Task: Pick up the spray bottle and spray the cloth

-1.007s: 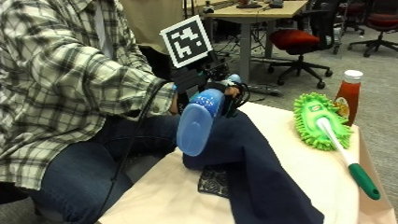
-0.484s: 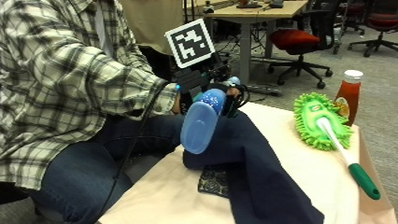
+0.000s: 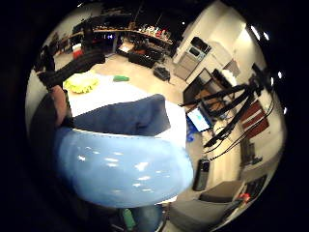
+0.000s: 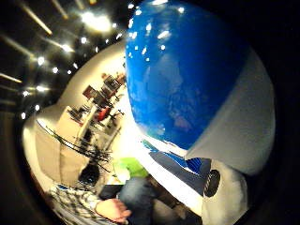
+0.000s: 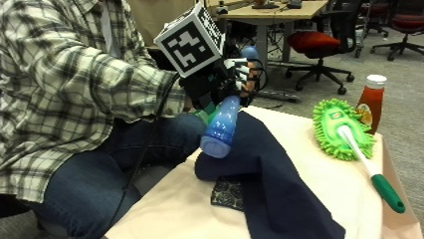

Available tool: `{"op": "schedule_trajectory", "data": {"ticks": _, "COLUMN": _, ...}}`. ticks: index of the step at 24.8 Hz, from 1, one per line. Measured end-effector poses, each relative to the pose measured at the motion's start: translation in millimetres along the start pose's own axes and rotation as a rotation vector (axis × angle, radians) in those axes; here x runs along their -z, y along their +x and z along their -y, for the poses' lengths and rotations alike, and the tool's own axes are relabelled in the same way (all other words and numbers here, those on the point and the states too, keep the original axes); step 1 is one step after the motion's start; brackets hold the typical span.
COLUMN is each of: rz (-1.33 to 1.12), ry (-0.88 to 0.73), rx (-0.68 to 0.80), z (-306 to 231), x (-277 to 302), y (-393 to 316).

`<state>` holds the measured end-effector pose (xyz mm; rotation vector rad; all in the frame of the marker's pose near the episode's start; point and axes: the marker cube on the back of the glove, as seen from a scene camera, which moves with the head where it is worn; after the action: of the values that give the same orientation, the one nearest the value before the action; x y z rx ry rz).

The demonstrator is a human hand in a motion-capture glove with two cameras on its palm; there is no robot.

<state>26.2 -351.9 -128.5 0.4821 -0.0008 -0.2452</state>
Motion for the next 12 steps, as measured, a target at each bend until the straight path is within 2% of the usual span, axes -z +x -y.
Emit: {"op": "schedule_trajectory", "data": {"ticks": 12, "rz": 0.556, "ry": 0.085, "rx": -0.278, "z": -8, "x": 21, "y": -2}}
